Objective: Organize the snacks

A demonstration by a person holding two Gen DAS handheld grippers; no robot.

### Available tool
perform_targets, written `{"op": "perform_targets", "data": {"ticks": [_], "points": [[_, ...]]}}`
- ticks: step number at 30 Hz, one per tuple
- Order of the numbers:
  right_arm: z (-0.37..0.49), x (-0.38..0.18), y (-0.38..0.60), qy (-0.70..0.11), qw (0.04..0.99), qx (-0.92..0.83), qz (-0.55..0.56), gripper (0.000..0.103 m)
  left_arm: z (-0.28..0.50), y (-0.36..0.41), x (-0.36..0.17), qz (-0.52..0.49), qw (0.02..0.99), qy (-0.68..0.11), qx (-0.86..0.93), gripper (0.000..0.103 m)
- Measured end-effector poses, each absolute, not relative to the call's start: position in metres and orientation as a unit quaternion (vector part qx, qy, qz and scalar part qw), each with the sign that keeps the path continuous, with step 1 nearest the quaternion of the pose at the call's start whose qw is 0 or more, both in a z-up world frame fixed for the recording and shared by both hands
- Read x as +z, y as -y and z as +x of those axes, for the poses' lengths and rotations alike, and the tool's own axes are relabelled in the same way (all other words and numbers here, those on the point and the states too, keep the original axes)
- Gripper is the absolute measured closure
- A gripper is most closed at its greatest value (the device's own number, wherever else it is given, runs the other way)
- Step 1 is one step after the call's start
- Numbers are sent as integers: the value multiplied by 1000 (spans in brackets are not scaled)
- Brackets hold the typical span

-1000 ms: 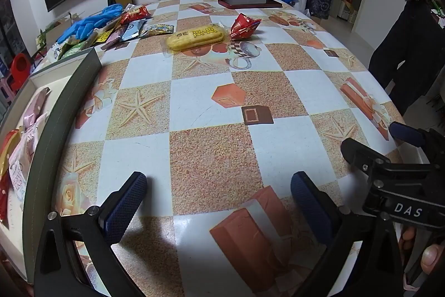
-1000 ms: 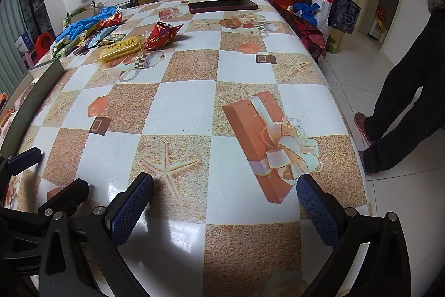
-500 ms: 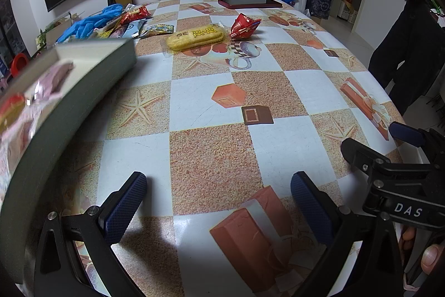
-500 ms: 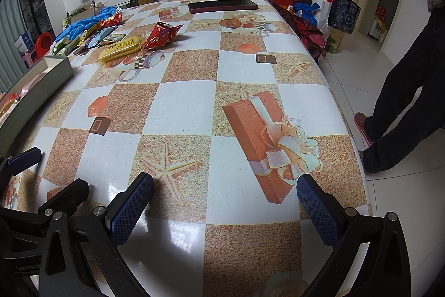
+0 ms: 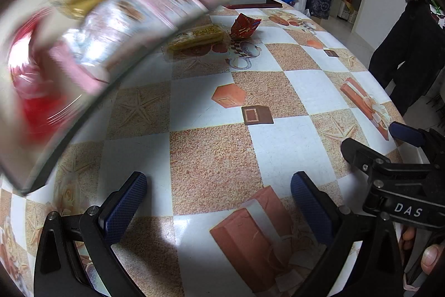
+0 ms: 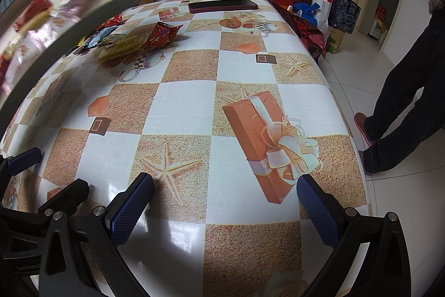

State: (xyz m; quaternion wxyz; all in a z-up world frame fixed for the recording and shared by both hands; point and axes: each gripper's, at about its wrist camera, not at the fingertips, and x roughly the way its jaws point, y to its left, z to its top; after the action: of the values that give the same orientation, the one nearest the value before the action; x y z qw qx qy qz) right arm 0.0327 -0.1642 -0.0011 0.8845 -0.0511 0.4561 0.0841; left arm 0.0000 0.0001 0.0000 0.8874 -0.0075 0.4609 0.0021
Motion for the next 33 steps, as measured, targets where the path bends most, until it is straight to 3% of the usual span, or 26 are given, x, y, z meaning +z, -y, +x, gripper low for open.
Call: {"op": "perform_targets", "data": {"ticks": [33], "points": [[32,-1,164,-456,884,84,-51,0,0,0,0,-7,887,-461,2,0]]}}
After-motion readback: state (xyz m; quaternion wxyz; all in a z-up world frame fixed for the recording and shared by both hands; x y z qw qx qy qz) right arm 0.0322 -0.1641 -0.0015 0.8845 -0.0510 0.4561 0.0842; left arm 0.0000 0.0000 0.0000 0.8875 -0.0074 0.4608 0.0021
